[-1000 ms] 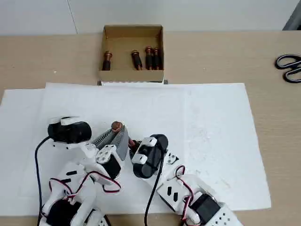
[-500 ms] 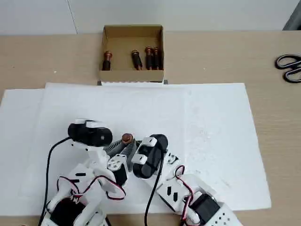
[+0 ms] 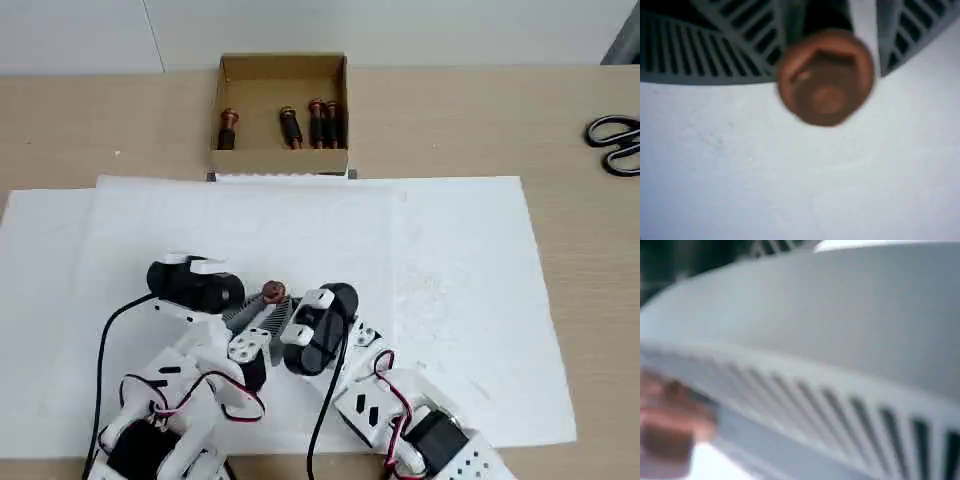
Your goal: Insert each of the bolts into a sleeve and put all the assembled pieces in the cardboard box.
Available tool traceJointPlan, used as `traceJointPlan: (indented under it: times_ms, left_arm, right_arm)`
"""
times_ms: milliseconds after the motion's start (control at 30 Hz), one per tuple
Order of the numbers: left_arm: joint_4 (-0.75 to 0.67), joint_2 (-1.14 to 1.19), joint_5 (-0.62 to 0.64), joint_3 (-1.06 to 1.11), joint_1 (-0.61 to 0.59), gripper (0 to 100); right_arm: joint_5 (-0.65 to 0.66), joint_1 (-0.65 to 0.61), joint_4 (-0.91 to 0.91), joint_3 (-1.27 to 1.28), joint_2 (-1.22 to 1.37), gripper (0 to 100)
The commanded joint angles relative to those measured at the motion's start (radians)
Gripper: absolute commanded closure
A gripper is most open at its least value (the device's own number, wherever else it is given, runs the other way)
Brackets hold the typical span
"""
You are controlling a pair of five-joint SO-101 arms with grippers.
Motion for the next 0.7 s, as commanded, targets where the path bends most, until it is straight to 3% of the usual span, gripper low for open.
traceJointPlan:
  times_ms: [0, 367, 667]
  left_arm:
    - [0.029, -0.002, -0.011, 0.012, 0.003, 79]
    - [0.025, -0.002, 0.035, -0.050, 0.000, 78]
    - [0.025, -0.002, 0.034, -0.147, -0.129, 78]
  right_arm:
    - [0.002, 0.010, -0.035, -0.012, -0.016, 99.5]
    - [0.002, 0.013, -0.030, 0.015, -0.016, 99.5]
    - [0.000, 0.013, -0.028, 0.015, -0.016, 99.5]
